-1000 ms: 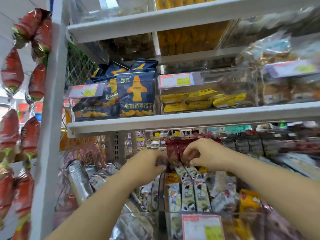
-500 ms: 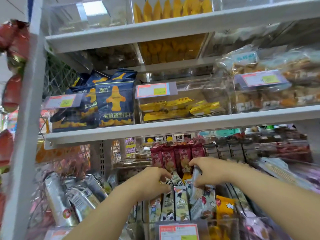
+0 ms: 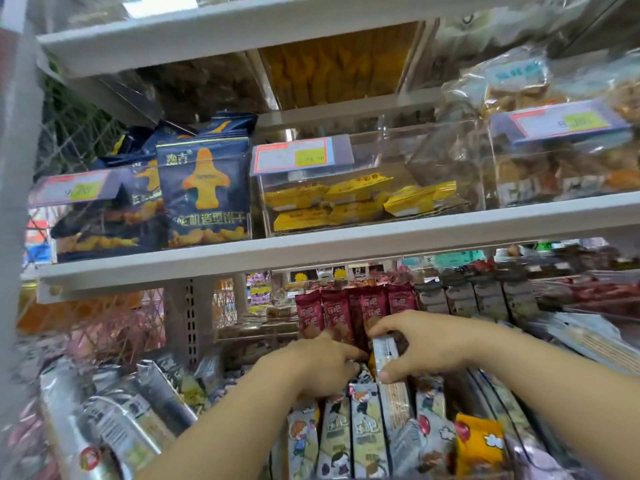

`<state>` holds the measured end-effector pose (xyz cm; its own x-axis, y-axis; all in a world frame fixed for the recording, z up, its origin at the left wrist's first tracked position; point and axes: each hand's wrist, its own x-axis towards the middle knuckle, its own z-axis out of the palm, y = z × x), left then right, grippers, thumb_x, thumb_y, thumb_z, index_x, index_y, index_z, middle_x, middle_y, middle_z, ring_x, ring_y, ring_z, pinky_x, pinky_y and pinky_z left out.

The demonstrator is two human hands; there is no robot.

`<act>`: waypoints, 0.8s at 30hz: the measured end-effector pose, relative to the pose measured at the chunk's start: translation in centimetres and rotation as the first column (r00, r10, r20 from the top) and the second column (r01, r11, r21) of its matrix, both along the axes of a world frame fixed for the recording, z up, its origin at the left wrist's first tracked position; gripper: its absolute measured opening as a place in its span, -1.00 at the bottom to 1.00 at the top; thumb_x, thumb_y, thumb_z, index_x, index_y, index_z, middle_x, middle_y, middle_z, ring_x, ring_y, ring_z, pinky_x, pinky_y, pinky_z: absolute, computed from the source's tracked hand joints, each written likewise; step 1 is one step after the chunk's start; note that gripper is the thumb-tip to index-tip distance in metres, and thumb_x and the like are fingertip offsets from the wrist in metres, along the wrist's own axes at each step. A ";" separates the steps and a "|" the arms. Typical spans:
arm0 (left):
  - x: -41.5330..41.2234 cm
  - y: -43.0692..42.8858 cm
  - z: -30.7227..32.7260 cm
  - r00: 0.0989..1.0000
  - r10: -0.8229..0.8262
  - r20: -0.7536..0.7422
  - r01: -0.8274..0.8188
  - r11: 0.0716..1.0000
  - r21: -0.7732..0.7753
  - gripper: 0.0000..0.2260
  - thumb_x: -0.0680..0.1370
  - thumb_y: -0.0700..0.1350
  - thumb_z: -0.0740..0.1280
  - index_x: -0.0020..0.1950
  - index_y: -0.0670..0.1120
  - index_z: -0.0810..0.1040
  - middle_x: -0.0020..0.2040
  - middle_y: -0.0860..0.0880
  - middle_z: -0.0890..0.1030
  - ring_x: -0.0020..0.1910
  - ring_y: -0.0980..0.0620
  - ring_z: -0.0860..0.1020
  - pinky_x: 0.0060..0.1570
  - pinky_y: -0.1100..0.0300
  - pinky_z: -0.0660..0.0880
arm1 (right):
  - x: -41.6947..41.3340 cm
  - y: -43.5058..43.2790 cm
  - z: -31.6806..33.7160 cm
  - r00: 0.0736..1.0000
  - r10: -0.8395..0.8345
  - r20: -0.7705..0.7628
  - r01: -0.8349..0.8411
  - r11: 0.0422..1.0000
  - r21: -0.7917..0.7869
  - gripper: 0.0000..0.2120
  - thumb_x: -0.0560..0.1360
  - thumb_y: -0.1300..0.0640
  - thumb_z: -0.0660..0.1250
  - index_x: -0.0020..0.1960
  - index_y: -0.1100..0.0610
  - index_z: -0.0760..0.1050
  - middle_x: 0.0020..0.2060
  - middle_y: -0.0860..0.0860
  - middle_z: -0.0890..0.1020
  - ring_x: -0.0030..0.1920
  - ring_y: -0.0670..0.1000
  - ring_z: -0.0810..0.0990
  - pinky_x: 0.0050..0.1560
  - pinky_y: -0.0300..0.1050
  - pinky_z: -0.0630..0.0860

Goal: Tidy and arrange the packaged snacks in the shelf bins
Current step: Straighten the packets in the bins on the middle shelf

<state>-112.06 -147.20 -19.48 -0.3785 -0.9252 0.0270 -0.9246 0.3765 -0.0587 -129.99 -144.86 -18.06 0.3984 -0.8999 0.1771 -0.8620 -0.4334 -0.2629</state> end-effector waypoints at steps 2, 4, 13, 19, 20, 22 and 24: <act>0.0 -0.6 -0.1 0.999 0.016 -0.036 -0.015 0.999 0.042 -0.61 0.65 0.14 -0.03 0.49 0.23 0.15 0.51 -0.11 0.08 0.42 -0.26 0.23 0.40 -0.11 0.22 | 0.0 0.0 -0.1 0.999 0.023 -0.035 -0.023 1.000 0.003 -0.30 0.44 -0.15 0.40 0.48 -0.05 0.20 0.46 -0.13 0.26 0.41 -0.06 0.31 0.39 -0.12 0.27; 0.1 -0.9 -0.1 0.996 0.027 -0.082 -0.023 0.998 0.051 -0.61 0.63 0.12 -0.02 0.48 0.22 0.16 0.51 -0.11 0.07 0.42 -0.24 0.23 0.39 -0.10 0.23 | 0.3 0.0 -0.1 0.997 0.042 -0.068 -0.040 0.999 0.022 -0.29 0.45 -0.16 0.39 0.50 -0.05 0.17 0.47 -0.12 0.24 0.43 -0.07 0.27 0.41 -0.11 0.25; 0.7 0.0 -0.1 0.908 -0.080 -0.410 0.081 0.997 -0.016 -0.82 0.52 0.12 0.27 0.10 0.20 0.39 0.08 -0.01 0.40 -0.04 -0.01 0.50 -0.08 0.15 0.42 | 0.1 1.0 0.4 0.983 0.049 0.180 -0.081 0.982 0.173 -0.28 0.37 -0.01 0.52 0.42 -0.08 0.24 0.23 -0.13 0.43 0.19 -0.05 0.48 0.25 -0.06 0.47; 0.7 2.0 0.2 0.820 -0.174 -0.545 0.118 0.984 -0.135 -0.74 0.51 -0.04 0.33 0.09 0.21 0.33 0.02 0.06 0.27 -0.28 0.05 0.45 -0.26 0.27 0.44 | -0.1 2.6 0.7 0.964 0.067 0.257 -0.067 0.998 -0.010 -0.17 0.33 0.02 0.54 0.46 -0.09 0.15 0.20 -0.20 0.41 0.17 -0.16 0.45 0.13 -0.29 0.39; 0.7 2.2 0.3 0.810 -0.179 -0.559 0.120 0.983 -0.141 -0.69 0.50 -0.05 0.35 0.11 0.22 0.31 0.05 0.04 0.27 -0.30 0.06 0.45 -0.29 0.30 0.45 | -0.1 2.9 0.8 0.958 0.073 0.277 -0.063 0.997 -0.043 -0.17 0.33 0.01 0.54 0.45 -0.10 0.15 0.19 -0.21 0.40 0.17 -0.17 0.44 0.11 -0.30 0.38; 0.7 2.8 0.3 0.778 -0.184 -0.601 0.123 0.982 -0.141 -0.48 0.46 -0.07 0.39 0.29 0.22 0.22 0.13 -0.01 0.30 -0.22 0.06 0.51 -0.27 0.33 0.49 | -0.1 3.4 1.1 0.953 0.083 0.291 -0.053 0.993 -0.108 -0.20 0.34 -0.02 0.53 0.43 -0.11 0.17 0.24 -0.21 0.36 0.20 -0.17 0.39 0.11 -0.29 0.33; 0.8 3.1 0.3 0.679 -0.187 -0.710 0.149 0.982 -0.115 -0.25 0.43 -0.13 0.42 0.45 0.20 0.04 0.17 -0.04 0.43 -0.13 0.06 0.56 -0.18 0.24 0.55 | 0.0 3.9 1.3 0.959 0.082 0.272 -0.036 0.985 -0.171 -0.22 0.34 -0.05 0.52 0.43 -0.09 0.20 0.32 -0.17 0.36 0.24 -0.15 0.37 0.14 -0.26 0.32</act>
